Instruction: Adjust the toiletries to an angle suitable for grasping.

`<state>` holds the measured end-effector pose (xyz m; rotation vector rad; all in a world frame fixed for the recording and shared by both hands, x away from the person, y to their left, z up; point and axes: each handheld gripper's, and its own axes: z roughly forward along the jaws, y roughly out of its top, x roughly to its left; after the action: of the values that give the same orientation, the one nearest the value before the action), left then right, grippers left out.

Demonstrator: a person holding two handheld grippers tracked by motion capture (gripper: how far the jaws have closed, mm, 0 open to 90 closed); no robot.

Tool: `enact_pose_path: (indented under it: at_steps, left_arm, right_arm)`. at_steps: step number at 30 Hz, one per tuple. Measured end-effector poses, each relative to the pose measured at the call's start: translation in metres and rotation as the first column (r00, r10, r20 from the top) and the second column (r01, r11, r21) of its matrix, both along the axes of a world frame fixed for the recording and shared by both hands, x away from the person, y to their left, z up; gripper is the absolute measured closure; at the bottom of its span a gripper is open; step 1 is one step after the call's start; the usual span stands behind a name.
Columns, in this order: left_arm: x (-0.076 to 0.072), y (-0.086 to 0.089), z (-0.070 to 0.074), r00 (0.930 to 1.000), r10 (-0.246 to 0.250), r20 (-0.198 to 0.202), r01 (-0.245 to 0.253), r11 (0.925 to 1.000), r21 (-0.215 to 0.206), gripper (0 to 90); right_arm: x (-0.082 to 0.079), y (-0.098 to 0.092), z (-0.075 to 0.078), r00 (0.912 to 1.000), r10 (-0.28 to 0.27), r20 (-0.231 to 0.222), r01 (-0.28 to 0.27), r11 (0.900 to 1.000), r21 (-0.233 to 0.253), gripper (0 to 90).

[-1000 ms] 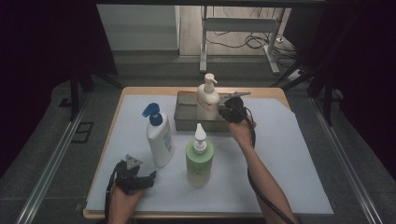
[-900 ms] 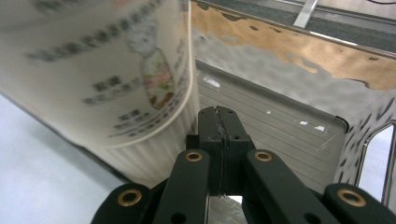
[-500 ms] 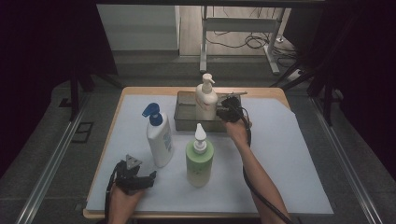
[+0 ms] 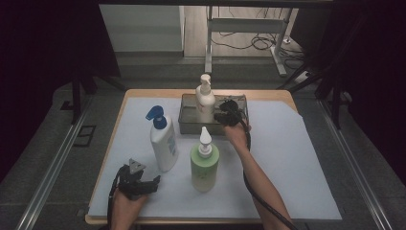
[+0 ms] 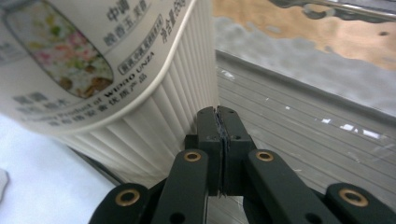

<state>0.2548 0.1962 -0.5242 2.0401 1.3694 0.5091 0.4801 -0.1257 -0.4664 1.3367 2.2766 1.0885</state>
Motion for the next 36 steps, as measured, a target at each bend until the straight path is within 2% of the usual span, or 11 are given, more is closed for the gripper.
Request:
enact_pose_path:
  at_steps: [8,12,21,36]
  left_arm:
    - [0.000,0.000,0.000,1.0000,0.000,0.000,0.000,1.0000,0.000,12.2]
    - [0.000,0.000,0.000,1.0000,0.000,0.000,0.000,1.0000,0.000,12.2]
    - [0.000,0.000,0.000,1.0000,0.000,-0.001,0.000,1.0000,0.000,12.2]
    - [0.000,0.000,0.000,1.0000,0.000,-0.001,0.000,1.0000,-0.001,12.1]
  right_arm:
    - [0.003,0.010,-0.002,1.0000,0.005,-0.002,-0.005,1.000,0.000,88.5]
    - [0.006,0.011,0.002,0.9999,0.002,0.011,-0.002,1.000,0.000,88.1]
    - [0.010,0.012,0.005,0.9999,-0.001,-0.010,0.001,0.999,0.044,88.8]
    - [0.010,0.021,0.003,0.9993,0.024,-0.029,-0.024,1.000,0.014,88.6]
